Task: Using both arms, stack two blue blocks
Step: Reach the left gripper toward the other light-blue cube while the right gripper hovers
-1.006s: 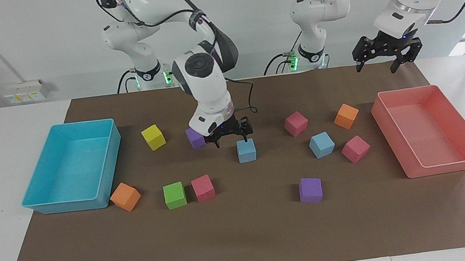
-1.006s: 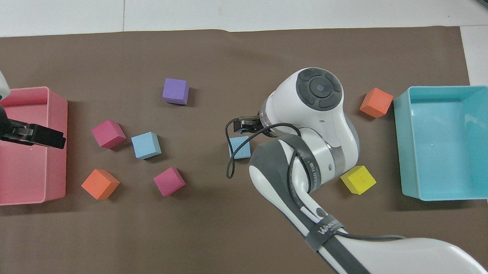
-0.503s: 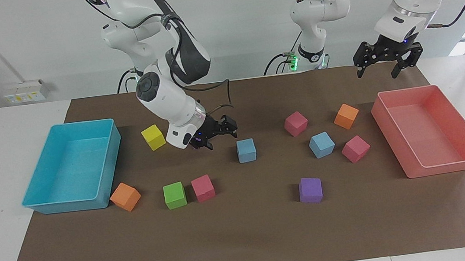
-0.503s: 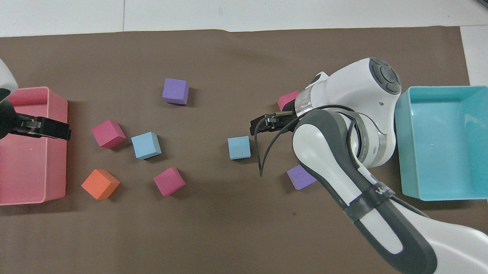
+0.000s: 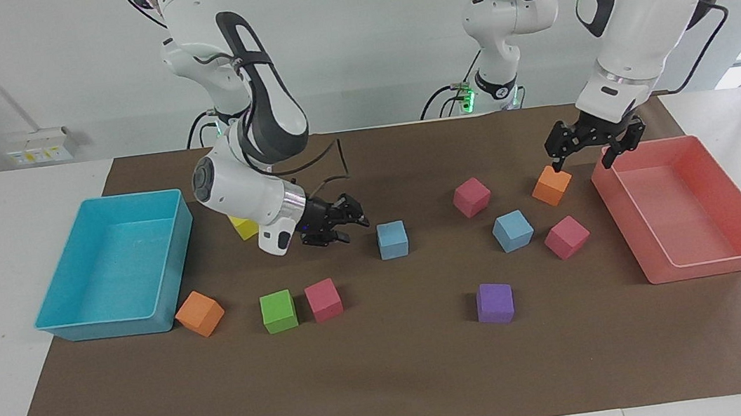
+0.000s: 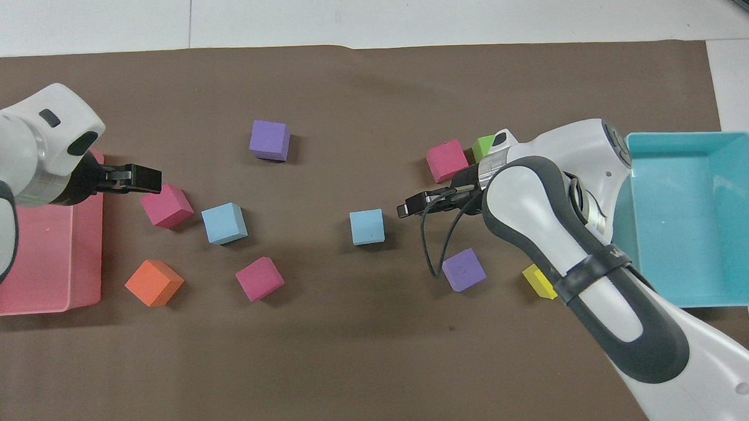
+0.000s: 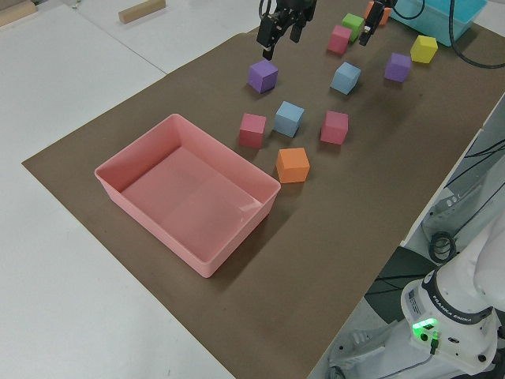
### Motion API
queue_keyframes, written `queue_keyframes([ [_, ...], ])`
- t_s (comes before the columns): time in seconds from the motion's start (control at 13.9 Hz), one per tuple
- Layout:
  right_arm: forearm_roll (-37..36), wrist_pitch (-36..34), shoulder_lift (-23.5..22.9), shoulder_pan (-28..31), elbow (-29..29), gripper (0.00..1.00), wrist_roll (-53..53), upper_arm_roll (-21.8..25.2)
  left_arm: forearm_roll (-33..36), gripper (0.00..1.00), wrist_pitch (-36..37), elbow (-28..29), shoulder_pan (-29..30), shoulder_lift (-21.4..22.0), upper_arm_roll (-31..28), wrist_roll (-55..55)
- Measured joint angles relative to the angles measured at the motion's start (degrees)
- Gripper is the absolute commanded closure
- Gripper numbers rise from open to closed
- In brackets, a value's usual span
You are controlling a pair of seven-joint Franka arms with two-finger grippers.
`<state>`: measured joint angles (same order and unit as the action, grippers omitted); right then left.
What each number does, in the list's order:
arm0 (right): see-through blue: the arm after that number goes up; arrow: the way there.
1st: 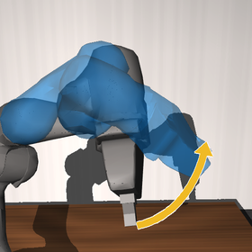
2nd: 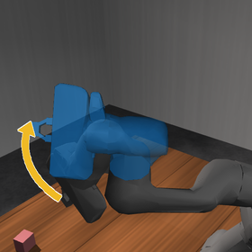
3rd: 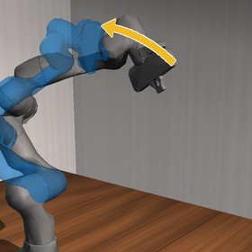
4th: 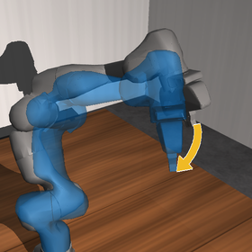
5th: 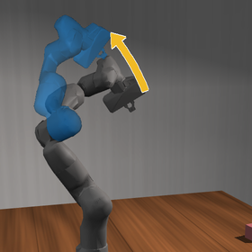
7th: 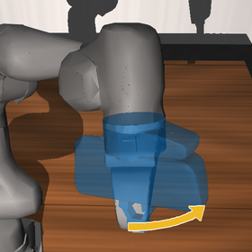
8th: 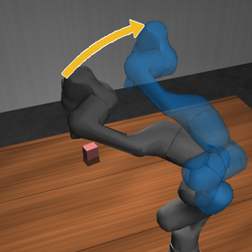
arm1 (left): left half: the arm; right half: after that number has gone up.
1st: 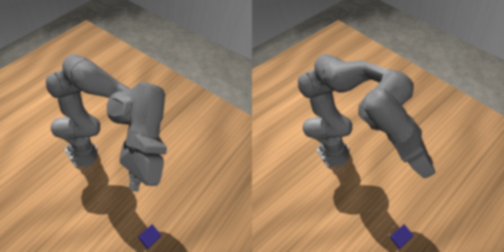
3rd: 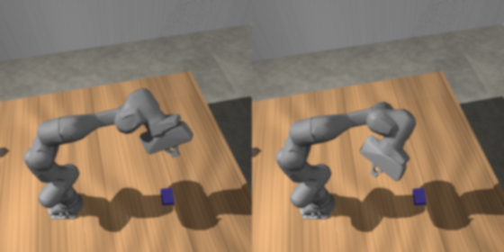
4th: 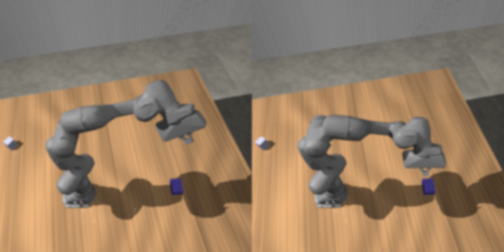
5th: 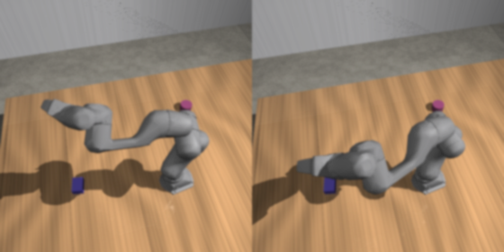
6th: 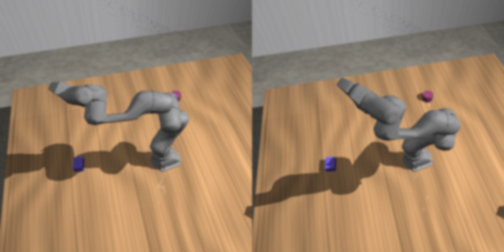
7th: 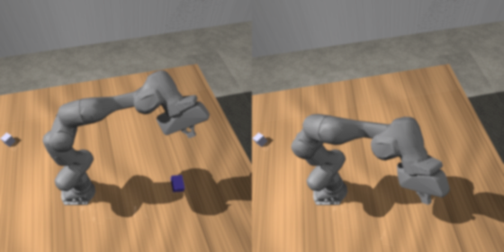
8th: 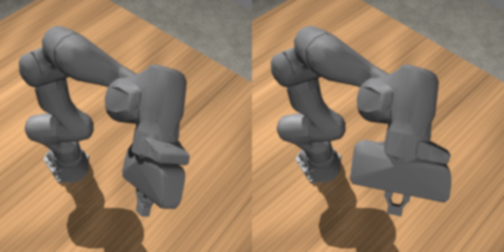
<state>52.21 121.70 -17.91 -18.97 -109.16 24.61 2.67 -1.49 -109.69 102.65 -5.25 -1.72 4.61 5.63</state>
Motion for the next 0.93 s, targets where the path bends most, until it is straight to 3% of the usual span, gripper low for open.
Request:
queue_keyframes([
  [0.65, 9.49, 3.41, -4.79, -0.37, -2.41, 1.0, 0.86, -0.44, 0.39, 0.0, -11.17, 0.6, -4.1, -13.18, -0.01, 13.27],
  [0.93, 9.54, 3.58, -5.41, -0.45, -2.43, 1.0, 0.86, -0.46, 0.39, 0.0, -14.14, 3.12, -4.47, -15.01, -0.05, 13.48],
])
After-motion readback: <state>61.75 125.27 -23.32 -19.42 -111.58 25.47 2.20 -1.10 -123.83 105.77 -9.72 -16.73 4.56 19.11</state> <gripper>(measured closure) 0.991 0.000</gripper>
